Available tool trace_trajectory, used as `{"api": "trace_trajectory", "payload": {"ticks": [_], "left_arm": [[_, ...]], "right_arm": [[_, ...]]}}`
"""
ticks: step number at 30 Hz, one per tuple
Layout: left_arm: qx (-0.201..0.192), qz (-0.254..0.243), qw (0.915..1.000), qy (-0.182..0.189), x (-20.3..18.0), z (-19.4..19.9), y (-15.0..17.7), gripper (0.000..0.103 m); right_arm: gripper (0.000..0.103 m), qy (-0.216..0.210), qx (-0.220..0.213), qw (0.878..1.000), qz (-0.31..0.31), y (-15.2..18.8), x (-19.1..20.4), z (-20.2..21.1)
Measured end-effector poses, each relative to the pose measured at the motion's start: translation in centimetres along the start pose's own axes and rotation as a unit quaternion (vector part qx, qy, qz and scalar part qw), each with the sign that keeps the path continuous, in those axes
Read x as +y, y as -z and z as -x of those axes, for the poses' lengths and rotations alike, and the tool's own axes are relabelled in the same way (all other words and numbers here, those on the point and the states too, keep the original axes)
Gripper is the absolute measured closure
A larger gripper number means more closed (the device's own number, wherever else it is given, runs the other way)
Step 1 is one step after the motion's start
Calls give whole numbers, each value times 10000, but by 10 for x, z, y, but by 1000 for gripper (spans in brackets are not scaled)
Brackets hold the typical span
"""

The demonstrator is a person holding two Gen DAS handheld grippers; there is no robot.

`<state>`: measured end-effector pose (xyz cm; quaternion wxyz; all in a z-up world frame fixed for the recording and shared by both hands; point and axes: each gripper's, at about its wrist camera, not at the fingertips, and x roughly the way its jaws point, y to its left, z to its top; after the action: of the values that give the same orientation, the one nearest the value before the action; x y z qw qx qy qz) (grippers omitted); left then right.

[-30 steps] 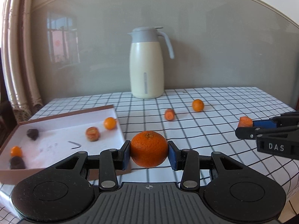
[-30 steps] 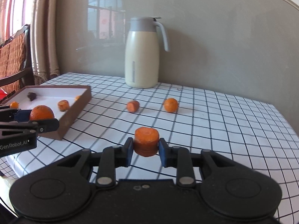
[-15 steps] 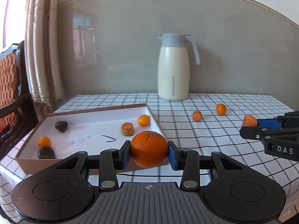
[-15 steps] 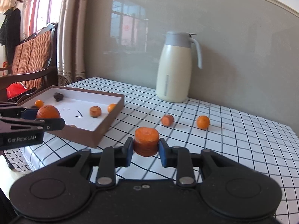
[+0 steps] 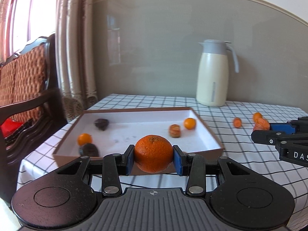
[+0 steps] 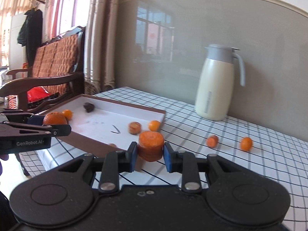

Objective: Organize fruits
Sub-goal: 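Carry the tangerine and carrot chunk over the white box with both tools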

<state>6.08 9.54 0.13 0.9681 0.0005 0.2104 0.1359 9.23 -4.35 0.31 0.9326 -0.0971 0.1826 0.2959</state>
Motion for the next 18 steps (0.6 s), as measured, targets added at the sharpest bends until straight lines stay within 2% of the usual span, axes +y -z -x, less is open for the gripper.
{"api": "trace_trajectory", "payload": {"ticks": [7, 18], "left_arm": [[21, 118, 9997, -192, 27, -5, -1, 62], [-34, 143, 9992, -366, 52, -15, -9, 62]], "right_arm": [[84, -225, -31, 9997, 79, -10, 22, -16], [84, -323, -163, 9990, 276, -32, 40, -33]]}}
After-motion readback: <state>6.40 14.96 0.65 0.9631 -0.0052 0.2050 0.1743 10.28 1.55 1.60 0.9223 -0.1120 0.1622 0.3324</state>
